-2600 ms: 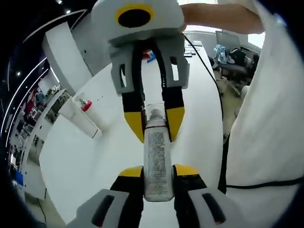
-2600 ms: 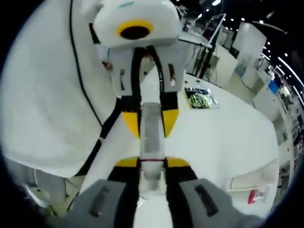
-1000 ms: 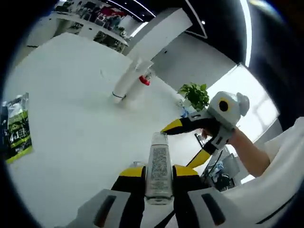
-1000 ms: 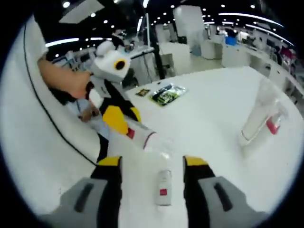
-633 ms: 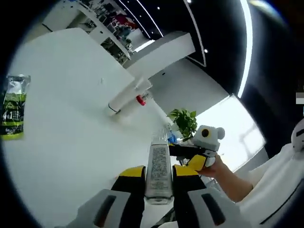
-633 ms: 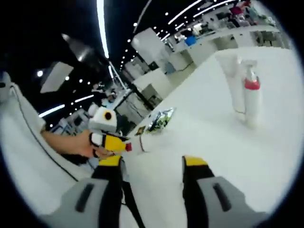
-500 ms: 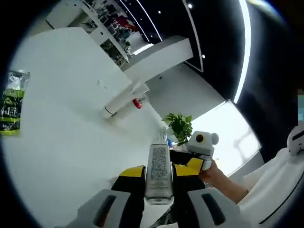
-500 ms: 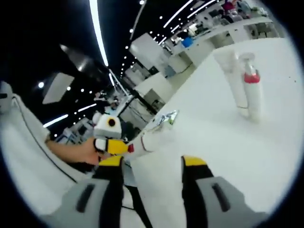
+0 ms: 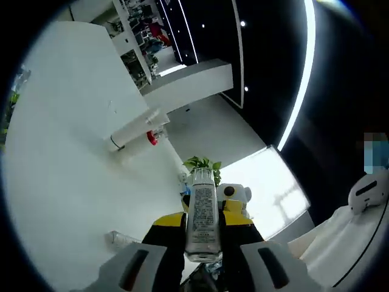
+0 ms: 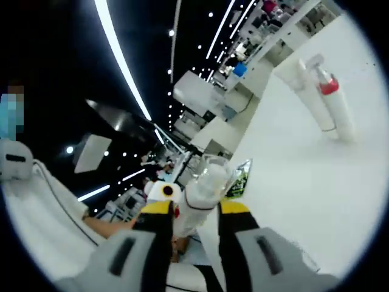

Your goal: Arrange the skincare products in the storage area until every visible bottle or jar stands upright without overlapping.

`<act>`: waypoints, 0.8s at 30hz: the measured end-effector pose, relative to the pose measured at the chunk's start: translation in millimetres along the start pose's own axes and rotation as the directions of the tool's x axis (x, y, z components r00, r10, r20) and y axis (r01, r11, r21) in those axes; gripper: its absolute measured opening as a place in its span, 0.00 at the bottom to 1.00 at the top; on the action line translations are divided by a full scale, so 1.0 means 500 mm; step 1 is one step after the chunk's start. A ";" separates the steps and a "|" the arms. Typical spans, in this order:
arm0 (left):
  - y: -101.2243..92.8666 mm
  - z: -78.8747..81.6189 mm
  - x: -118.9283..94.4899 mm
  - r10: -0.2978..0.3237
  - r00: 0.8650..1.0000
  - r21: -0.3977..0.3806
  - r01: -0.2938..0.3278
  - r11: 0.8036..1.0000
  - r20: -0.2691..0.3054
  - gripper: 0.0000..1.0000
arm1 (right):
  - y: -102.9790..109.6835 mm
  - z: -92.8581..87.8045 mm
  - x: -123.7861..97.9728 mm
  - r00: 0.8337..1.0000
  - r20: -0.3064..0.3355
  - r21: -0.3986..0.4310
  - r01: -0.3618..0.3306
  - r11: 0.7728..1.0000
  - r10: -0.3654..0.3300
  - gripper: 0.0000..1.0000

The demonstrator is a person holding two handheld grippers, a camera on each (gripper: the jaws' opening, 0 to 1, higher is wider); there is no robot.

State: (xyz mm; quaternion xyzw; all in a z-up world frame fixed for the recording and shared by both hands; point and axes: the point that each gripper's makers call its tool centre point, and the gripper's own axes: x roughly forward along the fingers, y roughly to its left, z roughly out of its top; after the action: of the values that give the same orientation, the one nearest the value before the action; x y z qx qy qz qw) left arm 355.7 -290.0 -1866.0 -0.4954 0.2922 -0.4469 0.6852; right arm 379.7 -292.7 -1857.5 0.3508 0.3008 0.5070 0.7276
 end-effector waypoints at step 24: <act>0.030 -0.075 -0.011 0.227 0.926 0.469 -0.063 0.881 -0.301 0.27 | 0.035 -0.036 -0.002 0.978 -0.204 -0.179 -0.003 0.984 -0.034 0.16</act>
State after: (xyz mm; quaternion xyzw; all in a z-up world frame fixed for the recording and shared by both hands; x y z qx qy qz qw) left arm 326.7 -299.1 -1892.9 -0.2126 0.3336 -0.5291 0.7507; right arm 356.1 -285.7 -1853.2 0.2273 0.3309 0.5597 0.7250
